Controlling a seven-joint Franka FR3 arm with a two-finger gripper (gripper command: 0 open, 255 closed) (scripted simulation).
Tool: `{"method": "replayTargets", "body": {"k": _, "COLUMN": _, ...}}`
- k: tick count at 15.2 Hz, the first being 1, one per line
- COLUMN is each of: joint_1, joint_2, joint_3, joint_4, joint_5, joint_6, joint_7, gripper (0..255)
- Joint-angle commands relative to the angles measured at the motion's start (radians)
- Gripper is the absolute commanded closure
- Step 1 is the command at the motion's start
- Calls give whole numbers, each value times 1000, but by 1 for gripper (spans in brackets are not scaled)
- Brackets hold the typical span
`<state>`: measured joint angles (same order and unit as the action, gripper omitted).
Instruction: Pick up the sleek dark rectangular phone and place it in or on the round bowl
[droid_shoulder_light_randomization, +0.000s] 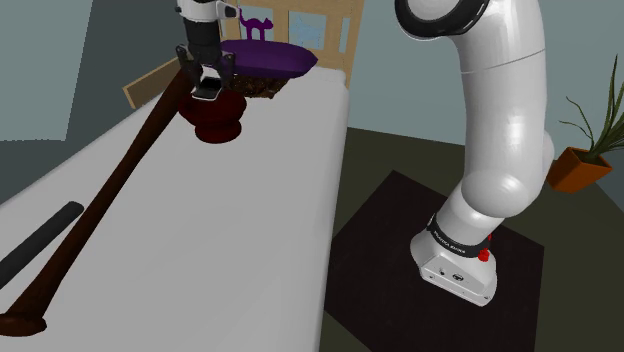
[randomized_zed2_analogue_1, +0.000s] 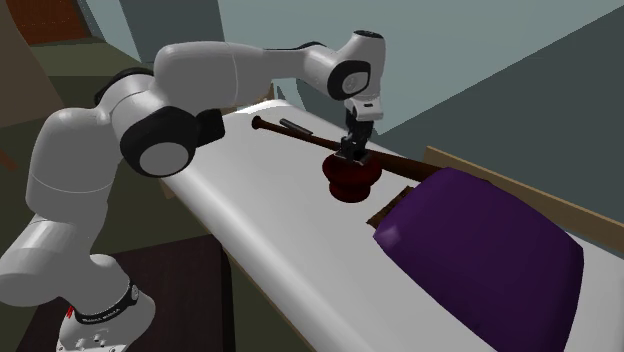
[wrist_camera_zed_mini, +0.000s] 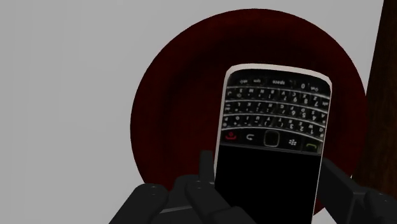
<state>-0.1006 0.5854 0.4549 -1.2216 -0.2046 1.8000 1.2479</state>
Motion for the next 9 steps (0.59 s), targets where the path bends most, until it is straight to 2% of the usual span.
{"method": "replayTargets", "body": {"k": 1, "joint_1": -3, "joint_2": 1, "joint_3": -1, "joint_4": -28, "joint_5": -1, "joint_6": 29, "joint_7": 2, "gripper": 255}}
{"method": "replayTargets", "body": {"k": 4, "joint_1": -8, "joint_2": 5, "joint_3": -3, "joint_4": -68, "joint_5": -4, "joint_6": 72, "joint_7": 4, "gripper": 255}}
{"method": "replayTargets", "body": {"k": 9, "joint_1": -8, "joint_2": 5, "joint_3": -3, "joint_4": -68, "joint_5": -4, "joint_6": 72, "joint_7": 4, "gripper": 255}}
